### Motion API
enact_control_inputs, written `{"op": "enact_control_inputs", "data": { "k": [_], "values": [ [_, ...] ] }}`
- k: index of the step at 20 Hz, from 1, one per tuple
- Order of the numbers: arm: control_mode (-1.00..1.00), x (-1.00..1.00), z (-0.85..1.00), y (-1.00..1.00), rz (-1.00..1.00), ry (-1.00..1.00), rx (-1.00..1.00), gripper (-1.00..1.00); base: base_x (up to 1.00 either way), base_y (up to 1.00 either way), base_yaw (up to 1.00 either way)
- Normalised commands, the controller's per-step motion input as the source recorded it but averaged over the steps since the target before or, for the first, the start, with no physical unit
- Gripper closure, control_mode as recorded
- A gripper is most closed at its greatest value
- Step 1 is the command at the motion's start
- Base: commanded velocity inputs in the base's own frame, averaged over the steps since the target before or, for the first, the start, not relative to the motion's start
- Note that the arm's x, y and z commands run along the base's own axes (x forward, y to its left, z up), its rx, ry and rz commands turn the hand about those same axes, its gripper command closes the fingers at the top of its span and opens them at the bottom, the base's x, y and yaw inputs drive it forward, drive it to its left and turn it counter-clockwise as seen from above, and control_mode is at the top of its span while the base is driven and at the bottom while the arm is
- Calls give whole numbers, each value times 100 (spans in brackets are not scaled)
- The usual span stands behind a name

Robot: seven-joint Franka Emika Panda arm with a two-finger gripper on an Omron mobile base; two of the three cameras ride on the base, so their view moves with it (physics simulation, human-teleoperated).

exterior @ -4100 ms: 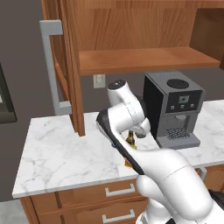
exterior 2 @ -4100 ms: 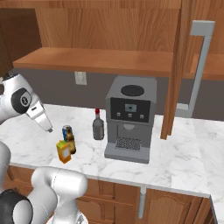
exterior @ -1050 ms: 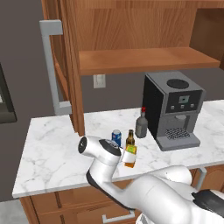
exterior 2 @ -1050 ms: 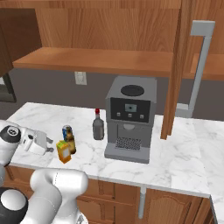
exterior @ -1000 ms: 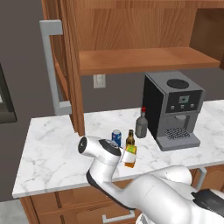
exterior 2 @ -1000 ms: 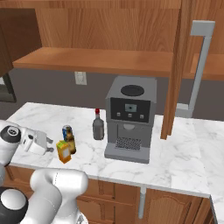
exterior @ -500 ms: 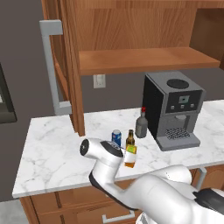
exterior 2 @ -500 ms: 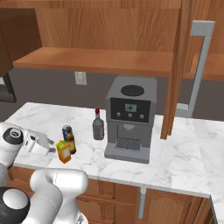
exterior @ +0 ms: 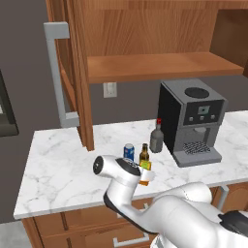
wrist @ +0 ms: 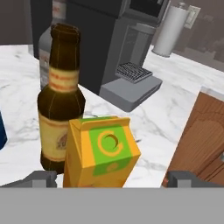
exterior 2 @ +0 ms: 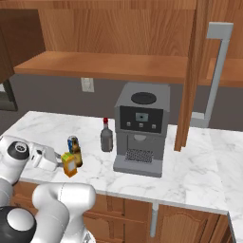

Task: Sort all alcoholic drinks to one cabinet, and non-alcoholic drinks to the other.

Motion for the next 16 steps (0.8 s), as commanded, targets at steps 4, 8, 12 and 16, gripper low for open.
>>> {"op": "enact_control_inputs", "data": {
  "k": [4, 8, 12, 16],
  "values": [
    [-100, 0, -3, -2, 1, 0, 0, -100, 0, 0, 0],
    [-100, 0, -9, 0, 2, 0, 0, -100, 0, 0, 0],
    [-100, 3, -10, 0, 3, 0, 0, -100, 0, 0, 0],
    [-100, 0, -8, 0, 2, 0, 0, -100, 0, 0, 0]
  ]
}}
